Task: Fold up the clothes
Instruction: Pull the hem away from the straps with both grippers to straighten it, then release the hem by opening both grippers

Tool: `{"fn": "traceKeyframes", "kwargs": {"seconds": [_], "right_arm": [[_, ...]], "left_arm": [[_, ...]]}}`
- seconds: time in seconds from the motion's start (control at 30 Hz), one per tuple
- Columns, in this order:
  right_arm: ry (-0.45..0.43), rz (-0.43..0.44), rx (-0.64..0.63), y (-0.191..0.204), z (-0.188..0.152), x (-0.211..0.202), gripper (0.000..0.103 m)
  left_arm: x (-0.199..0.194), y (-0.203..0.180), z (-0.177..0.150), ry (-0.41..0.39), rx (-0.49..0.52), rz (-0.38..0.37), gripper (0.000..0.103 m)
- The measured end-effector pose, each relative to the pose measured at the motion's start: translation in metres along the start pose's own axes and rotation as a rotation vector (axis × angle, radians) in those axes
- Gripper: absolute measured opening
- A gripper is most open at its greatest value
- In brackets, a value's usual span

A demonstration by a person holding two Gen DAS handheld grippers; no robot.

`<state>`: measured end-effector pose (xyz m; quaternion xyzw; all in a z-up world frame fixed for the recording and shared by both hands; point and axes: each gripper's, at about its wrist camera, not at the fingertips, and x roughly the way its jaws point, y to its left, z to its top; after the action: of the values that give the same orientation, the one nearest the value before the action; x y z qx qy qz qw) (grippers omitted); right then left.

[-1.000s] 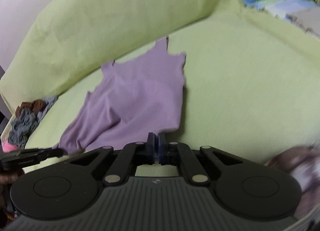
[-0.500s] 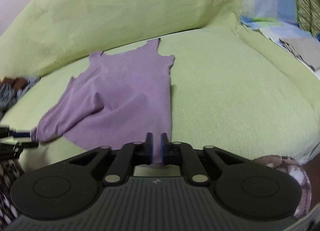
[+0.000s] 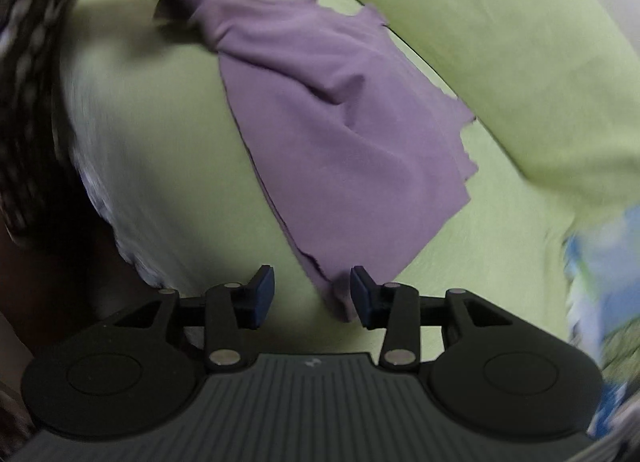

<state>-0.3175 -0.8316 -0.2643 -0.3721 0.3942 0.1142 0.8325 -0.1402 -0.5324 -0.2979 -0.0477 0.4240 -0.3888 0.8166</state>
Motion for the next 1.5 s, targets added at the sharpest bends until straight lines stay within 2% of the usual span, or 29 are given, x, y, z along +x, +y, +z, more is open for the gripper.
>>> {"fn": "traceKeyframes", "kwargs": {"seconds": [0.07, 0.17, 0.2, 0.23, 0.27, 0.3, 0.33, 0.43, 0.63, 0.67, 0.73, 0.83, 0.9, 0.97, 1.07, 1.17, 1.2, 1.27, 1.3, 1.33, 1.5], "right_arm": [[-0.001, -0.012, -0.050, 0.001, -0.001, 0.004, 0.037], [-0.019, -0.012, -0.113, 0.005, -0.003, 0.011, 0.036], [-0.039, -0.010, -0.136, 0.007, -0.003, 0.012, 0.036], [-0.050, -0.001, -0.142, 0.006, -0.003, 0.012, 0.029], [-0.052, 0.017, -0.140, 0.004, -0.002, 0.012, 0.013], [-0.052, 0.029, -0.139, 0.003, -0.002, 0.012, 0.003], [-0.050, 0.030, -0.137, 0.001, -0.001, 0.011, 0.000], [-0.057, 0.027, -0.102, -0.010, 0.000, 0.000, 0.000], [-0.110, -0.024, 0.006, -0.033, -0.001, -0.042, 0.000], [-0.112, -0.031, 0.013, -0.036, -0.002, -0.046, 0.000], [-0.115, -0.050, 0.018, -0.039, -0.006, -0.051, 0.000], [-0.101, -0.114, 0.035, -0.045, -0.013, -0.053, 0.000], [-0.086, -0.137, 0.058, -0.050, -0.017, -0.053, 0.000], [-0.071, -0.141, 0.071, -0.054, -0.019, -0.051, 0.000], [-0.062, -0.133, 0.076, -0.051, -0.023, -0.049, 0.000], [-0.065, -0.132, 0.093, -0.051, -0.026, -0.049, 0.000], [-0.065, -0.133, 0.100, -0.051, -0.027, -0.048, 0.000], [-0.060, -0.139, 0.109, -0.051, -0.031, -0.048, 0.000], [-0.055, -0.147, 0.111, -0.052, -0.034, -0.048, 0.000], [-0.053, -0.153, 0.115, -0.051, -0.035, -0.050, 0.000], [-0.049, -0.171, 0.163, -0.062, -0.044, -0.060, 0.000]], "left_arm": [[-0.006, 0.010, 0.004, -0.029, -0.074, -0.063, 0.005], [-0.009, 0.019, 0.007, -0.036, -0.110, -0.079, 0.005], [-0.009, 0.019, 0.008, -0.023, -0.092, -0.052, 0.005], [-0.009, 0.017, 0.008, -0.006, -0.059, -0.014, 0.005], [-0.008, 0.014, 0.008, 0.011, -0.024, 0.024, 0.005], [-0.008, 0.008, 0.007, 0.042, 0.042, 0.088, 0.005], [-0.007, 0.002, 0.006, 0.070, 0.102, 0.140, 0.005], [-0.010, -0.009, 0.000, 0.116, 0.210, 0.225, 0.005], [-0.020, -0.017, -0.011, 0.131, 0.265, 0.292, 0.008], [-0.019, -0.015, -0.011, 0.134, 0.262, 0.295, 0.010], [-0.017, -0.016, -0.013, 0.147, 0.274, 0.305, 0.026], [-0.013, -0.028, -0.017, 0.160, 0.351, 0.339, 0.045], [-0.012, -0.035, -0.020, 0.166, 0.382, 0.349, 0.046], [-0.009, -0.038, -0.020, 0.168, 0.382, 0.341, 0.051], [0.000, -0.042, -0.021, 0.184, 0.335, 0.267, 0.058], [0.014, -0.037, -0.024, 0.182, 0.290, 0.255, 0.058], [0.019, -0.033, -0.024, 0.173, 0.269, 0.258, 0.058], [0.024, -0.026, -0.024, 0.148, 0.232, 0.235, 0.048], [0.025, -0.023, -0.023, 0.145, 0.217, 0.204, 0.013], [0.023, -0.023, -0.022, 0.141, 0.211, 0.178, 0.001], [-0.002, -0.027, -0.015, 0.163, 0.212, 0.088, 0.001]]}}
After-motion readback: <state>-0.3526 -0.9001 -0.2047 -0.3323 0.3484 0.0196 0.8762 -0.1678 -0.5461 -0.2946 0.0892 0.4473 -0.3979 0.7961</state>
